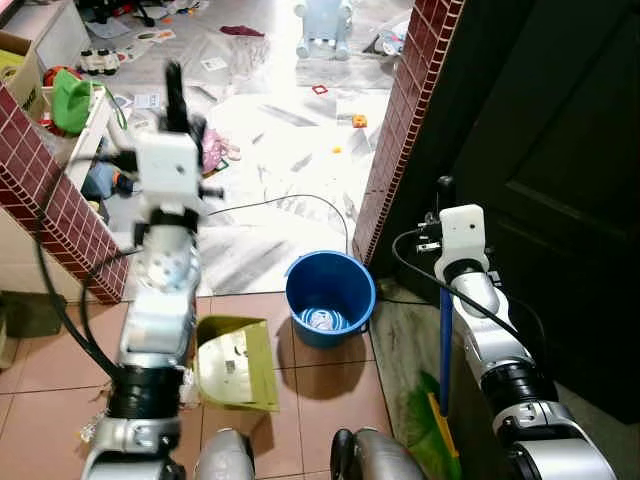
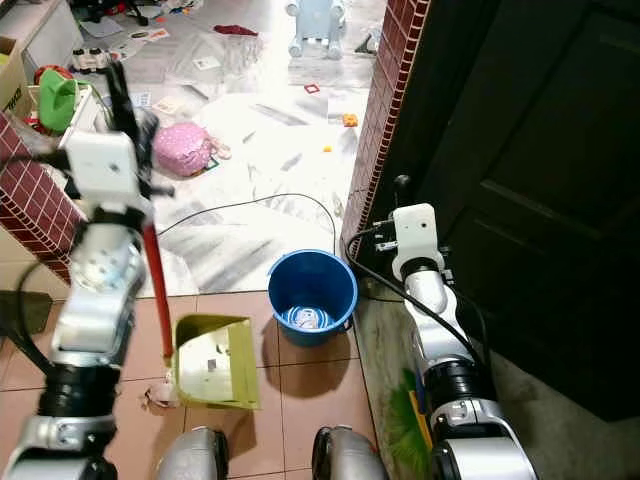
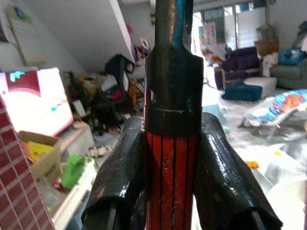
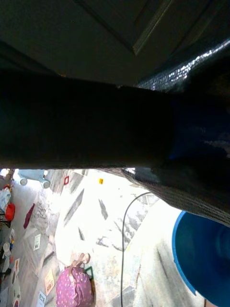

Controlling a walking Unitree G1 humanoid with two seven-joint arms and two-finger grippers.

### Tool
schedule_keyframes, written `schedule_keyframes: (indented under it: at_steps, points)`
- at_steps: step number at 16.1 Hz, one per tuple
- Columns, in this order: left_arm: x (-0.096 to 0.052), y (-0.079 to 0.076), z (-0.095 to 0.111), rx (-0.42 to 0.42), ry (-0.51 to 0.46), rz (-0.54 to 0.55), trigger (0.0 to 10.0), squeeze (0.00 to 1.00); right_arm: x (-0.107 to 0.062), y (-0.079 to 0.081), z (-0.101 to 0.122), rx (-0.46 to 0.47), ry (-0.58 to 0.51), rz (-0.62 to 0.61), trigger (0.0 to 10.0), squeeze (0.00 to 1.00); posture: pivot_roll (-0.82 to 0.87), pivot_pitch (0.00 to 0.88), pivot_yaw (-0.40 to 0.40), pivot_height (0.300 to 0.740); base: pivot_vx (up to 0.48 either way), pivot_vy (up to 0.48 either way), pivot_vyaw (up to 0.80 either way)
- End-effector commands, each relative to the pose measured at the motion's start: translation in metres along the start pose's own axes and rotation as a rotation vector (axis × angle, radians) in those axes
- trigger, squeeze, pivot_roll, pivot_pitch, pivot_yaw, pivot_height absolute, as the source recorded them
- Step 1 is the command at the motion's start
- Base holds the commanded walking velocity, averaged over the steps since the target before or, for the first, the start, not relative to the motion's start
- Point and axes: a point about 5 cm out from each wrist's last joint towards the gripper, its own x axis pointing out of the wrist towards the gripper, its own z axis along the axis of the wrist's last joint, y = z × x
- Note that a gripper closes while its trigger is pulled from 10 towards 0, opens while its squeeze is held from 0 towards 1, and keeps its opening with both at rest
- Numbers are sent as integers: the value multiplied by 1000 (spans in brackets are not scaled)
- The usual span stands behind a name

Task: Sweep floor

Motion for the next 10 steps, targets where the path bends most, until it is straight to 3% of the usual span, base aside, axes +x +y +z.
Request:
schedule_keyframes:
  at_steps: [1,5,10]
  points:
    - [-5,-6,-4,-28,9,-14,10000,0,1,0,7,18,-34,14,10000,0,-40,99,-47,740,0,480,0]
    - [-20,-23,-18,-64,76,-61,10000,0,4,5,12,47,-52,34,10000,0,-29,110,-45,740,0,480,0]
    - [-23,-42,-10,-110,55,-108,10000,0,6,10,14,61,-49,57,10000,0,-23,108,-60,740,0,480,0]
